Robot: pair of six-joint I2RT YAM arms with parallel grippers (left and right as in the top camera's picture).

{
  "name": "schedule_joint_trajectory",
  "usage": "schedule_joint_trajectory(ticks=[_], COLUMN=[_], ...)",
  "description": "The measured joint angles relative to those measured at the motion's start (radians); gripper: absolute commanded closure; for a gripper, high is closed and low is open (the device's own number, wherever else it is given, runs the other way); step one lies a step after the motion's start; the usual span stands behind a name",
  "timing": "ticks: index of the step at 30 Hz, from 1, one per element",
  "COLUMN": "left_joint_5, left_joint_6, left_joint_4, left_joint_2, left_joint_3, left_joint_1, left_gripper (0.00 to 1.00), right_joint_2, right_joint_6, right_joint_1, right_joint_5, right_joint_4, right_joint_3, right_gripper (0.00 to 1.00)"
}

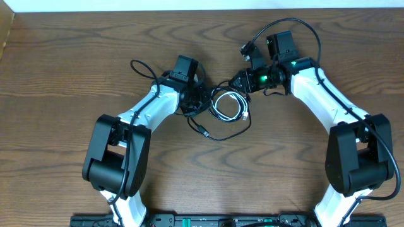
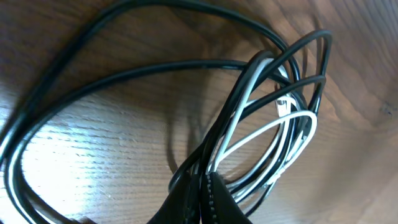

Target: Untangle cables

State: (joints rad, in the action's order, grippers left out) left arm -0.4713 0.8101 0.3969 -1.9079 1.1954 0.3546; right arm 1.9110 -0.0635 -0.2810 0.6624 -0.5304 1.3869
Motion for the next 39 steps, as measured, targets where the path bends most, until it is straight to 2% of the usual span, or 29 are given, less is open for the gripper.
schedule_joint_trajectory(ticks=[4, 9, 22, 30, 39], left_joint_5=[0.064, 0.095, 0.108, 0.108, 0.108], left_joint_6=[0.0, 0.001, 0.001, 0.001, 0.001], left_joint_4=[0.002, 0.016, 0.016, 0.016, 0.016], left_joint_2=[0.0, 0.0, 0.0, 0.0, 0.0], left_joint_3=[0.0, 0.0, 0.0, 0.0, 0.0], left_joint_1=[0.0, 0.0, 0.0, 0.0, 0.0], left_gripper=[0.93, 0.92, 0.92, 0.92, 0.92], right_joint_2=[0.011, 0.066, 0.144, 0.144, 0.19], right_joint_6=[-0.005, -0.106, -0.275, -0.294, -0.296], right_joint_1=[-0.031, -0.089, -0.164, -0.189, -0.211], right_joint_5=[0.002, -0.046, -0.117, -0.179, -0.232], right_joint_4=[-0.001, 0.0, 0.004, 0.042, 0.093], right_joint_3=[0.0, 0.0, 0.0, 0.0, 0.0], right_gripper=[0.73, 0.76, 0.72, 0.73, 0.84])
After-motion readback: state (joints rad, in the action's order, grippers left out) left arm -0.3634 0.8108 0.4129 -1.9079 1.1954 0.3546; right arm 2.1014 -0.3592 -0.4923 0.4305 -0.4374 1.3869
